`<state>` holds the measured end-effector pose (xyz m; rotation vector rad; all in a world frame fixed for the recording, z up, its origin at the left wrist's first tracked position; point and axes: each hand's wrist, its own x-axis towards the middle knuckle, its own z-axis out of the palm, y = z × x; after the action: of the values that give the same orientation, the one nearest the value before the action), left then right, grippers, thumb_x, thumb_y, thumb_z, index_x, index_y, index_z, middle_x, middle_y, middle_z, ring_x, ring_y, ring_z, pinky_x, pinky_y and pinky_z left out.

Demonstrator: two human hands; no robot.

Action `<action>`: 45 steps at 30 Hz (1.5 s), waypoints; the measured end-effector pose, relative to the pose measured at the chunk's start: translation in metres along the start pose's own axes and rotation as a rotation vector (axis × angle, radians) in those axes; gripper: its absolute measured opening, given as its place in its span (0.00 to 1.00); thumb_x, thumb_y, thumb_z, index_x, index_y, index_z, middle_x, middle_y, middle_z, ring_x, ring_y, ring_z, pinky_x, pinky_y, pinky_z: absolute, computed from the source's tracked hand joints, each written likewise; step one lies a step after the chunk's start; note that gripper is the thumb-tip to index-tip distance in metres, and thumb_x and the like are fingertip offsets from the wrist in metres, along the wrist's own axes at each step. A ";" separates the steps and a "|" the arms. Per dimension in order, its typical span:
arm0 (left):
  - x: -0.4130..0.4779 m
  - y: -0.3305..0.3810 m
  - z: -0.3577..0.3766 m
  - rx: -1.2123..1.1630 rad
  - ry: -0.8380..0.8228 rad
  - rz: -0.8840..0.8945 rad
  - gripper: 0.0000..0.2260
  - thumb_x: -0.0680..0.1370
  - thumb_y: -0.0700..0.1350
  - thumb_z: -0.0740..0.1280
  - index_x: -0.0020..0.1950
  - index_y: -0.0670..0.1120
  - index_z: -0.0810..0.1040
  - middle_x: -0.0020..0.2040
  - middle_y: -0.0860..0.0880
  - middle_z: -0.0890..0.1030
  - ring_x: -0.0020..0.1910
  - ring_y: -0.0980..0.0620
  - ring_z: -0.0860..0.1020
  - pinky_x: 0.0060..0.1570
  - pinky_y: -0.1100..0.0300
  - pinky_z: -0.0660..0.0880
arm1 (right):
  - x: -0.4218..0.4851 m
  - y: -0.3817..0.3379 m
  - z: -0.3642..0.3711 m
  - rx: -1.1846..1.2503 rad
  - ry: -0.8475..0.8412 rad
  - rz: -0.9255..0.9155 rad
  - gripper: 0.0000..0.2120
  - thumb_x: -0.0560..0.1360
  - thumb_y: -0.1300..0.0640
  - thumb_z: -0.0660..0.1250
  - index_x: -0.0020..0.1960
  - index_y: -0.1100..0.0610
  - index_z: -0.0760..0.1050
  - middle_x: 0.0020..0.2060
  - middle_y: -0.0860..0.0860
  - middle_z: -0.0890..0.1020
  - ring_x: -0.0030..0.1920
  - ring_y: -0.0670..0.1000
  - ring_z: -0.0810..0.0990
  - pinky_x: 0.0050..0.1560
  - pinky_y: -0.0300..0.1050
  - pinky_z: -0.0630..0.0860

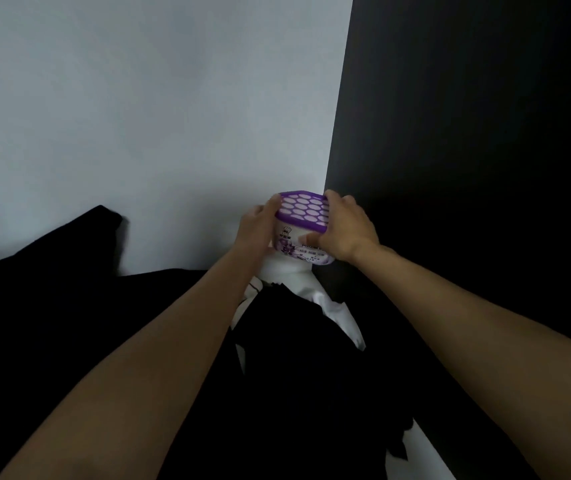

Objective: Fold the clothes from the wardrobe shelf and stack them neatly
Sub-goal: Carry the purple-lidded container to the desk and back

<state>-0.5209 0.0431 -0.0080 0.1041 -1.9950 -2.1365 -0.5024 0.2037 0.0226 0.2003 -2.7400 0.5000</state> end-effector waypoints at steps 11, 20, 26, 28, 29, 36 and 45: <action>0.069 -0.071 0.006 0.229 0.007 -0.089 0.14 0.78 0.38 0.63 0.62 0.41 0.81 0.53 0.41 0.84 0.52 0.44 0.83 0.58 0.48 0.80 | 0.054 0.026 0.104 -0.240 -0.031 -0.078 0.41 0.67 0.40 0.77 0.68 0.59 0.63 0.63 0.59 0.73 0.63 0.59 0.72 0.62 0.51 0.70; 0.079 -0.104 0.003 0.293 -0.007 -0.207 0.05 0.76 0.39 0.64 0.43 0.47 0.78 0.49 0.38 0.84 0.48 0.40 0.83 0.52 0.40 0.81 | 0.067 0.037 0.127 -0.228 -0.276 -0.133 0.39 0.69 0.44 0.77 0.72 0.60 0.64 0.66 0.58 0.73 0.66 0.59 0.72 0.62 0.52 0.72; 0.071 -0.096 0.001 0.336 -0.034 -0.180 0.06 0.76 0.39 0.65 0.50 0.46 0.81 0.40 0.45 0.83 0.34 0.49 0.80 0.38 0.56 0.80 | 0.065 0.036 0.124 -0.199 -0.293 -0.156 0.41 0.69 0.47 0.77 0.74 0.56 0.59 0.66 0.58 0.72 0.67 0.60 0.71 0.65 0.52 0.70; 0.063 -0.087 -0.003 0.362 -0.042 -0.179 0.04 0.77 0.39 0.65 0.48 0.47 0.78 0.47 0.40 0.83 0.38 0.47 0.81 0.38 0.58 0.81 | 0.062 0.032 0.120 -0.195 -0.291 -0.153 0.39 0.70 0.49 0.75 0.74 0.57 0.60 0.67 0.59 0.72 0.68 0.61 0.71 0.67 0.53 0.68; 0.058 -0.082 -0.006 0.370 -0.046 -0.178 0.06 0.77 0.39 0.66 0.52 0.46 0.77 0.54 0.37 0.82 0.46 0.44 0.82 0.47 0.53 0.82 | 0.061 0.029 0.117 -0.185 -0.287 -0.154 0.37 0.71 0.49 0.74 0.73 0.58 0.60 0.67 0.59 0.72 0.68 0.61 0.71 0.67 0.53 0.69; -0.013 -0.025 -0.057 0.277 0.032 -0.037 0.17 0.80 0.36 0.63 0.69 0.41 0.74 0.67 0.39 0.77 0.51 0.51 0.77 0.47 0.55 0.79 | 0.047 -0.030 0.091 0.600 -0.098 -0.043 0.24 0.76 0.58 0.68 0.71 0.61 0.70 0.68 0.58 0.76 0.67 0.56 0.74 0.67 0.46 0.70; -0.152 -0.012 -0.204 0.637 0.476 0.097 0.15 0.78 0.34 0.62 0.58 0.50 0.79 0.55 0.53 0.80 0.52 0.63 0.78 0.53 0.72 0.72 | 0.002 -0.156 0.110 1.137 -0.219 -0.043 0.11 0.75 0.64 0.64 0.55 0.56 0.80 0.43 0.50 0.81 0.41 0.48 0.77 0.43 0.40 0.74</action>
<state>-0.3338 -0.1239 -0.0506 0.5425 -2.2154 -1.1933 -0.5075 0.0191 -0.0240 0.5939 -2.2790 2.0460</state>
